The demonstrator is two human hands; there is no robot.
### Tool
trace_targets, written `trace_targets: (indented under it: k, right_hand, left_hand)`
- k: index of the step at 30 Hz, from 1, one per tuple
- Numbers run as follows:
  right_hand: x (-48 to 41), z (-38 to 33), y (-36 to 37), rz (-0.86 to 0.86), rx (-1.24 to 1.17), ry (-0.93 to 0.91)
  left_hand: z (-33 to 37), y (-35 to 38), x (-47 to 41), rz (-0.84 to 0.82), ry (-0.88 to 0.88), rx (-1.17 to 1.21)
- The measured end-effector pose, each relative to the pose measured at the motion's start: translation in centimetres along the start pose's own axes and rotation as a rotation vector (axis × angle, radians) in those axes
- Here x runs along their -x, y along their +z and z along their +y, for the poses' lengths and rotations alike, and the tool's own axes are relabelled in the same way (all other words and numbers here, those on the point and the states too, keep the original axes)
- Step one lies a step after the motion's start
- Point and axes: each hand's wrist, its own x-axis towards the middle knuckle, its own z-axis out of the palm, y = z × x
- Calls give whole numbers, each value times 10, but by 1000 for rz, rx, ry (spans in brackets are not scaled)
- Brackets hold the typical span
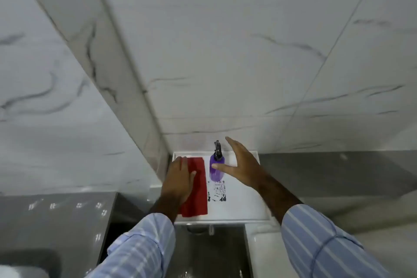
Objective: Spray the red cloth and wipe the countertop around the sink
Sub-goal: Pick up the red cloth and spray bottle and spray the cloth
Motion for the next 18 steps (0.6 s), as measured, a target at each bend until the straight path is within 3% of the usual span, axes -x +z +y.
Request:
trace_targets:
  k: [5, 10, 14, 18]
  right_hand:
    - [-28, 19, 36, 76, -152, -14]
    - [-40, 32, 60, 115, -197, -44]
    - [-39, 35, 72, 109, -256, -22]
    - [-36, 28, 70, 126, -324, -12]
  left_hand:
    - [-4, 55, -3, -183, -166, -139]
    - [9, 76, -9, -97, -233, -246]
    - [20, 78, -17, -132, -295, -266]
    - [15, 68, -29, -138, -274, -146]
